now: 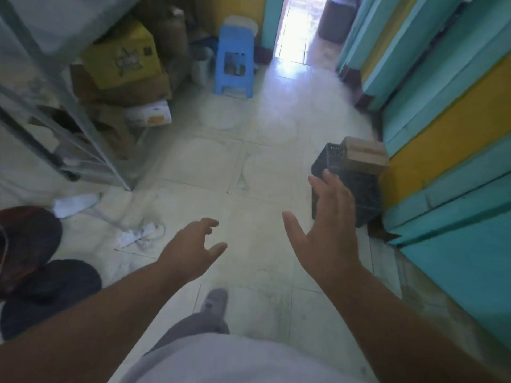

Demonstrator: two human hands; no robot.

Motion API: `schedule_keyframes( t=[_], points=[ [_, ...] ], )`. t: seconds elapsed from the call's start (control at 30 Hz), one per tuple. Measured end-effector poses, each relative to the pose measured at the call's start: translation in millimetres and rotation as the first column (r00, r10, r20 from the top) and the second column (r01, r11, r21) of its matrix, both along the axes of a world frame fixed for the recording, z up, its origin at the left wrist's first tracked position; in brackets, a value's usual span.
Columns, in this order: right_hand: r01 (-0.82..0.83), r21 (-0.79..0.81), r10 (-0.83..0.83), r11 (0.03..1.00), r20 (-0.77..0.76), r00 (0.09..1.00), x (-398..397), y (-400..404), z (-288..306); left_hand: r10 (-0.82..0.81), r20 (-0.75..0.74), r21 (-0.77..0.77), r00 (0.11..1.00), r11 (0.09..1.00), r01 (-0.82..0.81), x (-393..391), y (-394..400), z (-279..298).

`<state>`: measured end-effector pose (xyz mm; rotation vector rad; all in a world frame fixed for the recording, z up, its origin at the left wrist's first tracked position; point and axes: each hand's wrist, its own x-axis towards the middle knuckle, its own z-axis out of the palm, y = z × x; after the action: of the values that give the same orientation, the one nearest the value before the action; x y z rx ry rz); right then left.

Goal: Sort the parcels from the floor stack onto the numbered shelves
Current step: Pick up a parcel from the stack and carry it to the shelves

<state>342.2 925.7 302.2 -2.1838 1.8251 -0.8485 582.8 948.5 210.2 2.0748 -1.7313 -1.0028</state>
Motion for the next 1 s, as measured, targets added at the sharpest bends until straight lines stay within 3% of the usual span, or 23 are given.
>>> schedule_keyframes(
  t=[0.2, 0.37, 0.57, 0.83, 1.0],
  points=[
    [0.205, -0.020, -0.203, 0.979, 0.082, 0.976, -66, -105, 19, -0.236, -0.002, -0.032, 0.972, 0.971, 0.236, -75, -166, 29],
    [0.374, -0.030, -0.370, 0.927, 0.098, 0.924, -161, -192, -4, -0.434, 0.012, -0.083, 0.901, 0.897, 0.434, -166, -293, 13],
    [0.458, 0.070, -0.461, 0.886, 0.054, 0.886, -265, -322, -13, -0.354, -0.175, 0.021, 0.919, 0.932, 0.363, -272, -422, 14],
    [0.528, 0.174, -0.544, 0.831, 0.060, 0.837, -318, -514, -31, -0.434, -0.139, 0.079, 0.890, 0.891, 0.447, -329, -612, -5],
    [0.647, 0.277, -0.683, 0.710, 0.044, 0.729, -335, -615, -80, -0.547, -0.144, 0.192, 0.825, 0.802, 0.566, -371, -762, -49]
  ],
)
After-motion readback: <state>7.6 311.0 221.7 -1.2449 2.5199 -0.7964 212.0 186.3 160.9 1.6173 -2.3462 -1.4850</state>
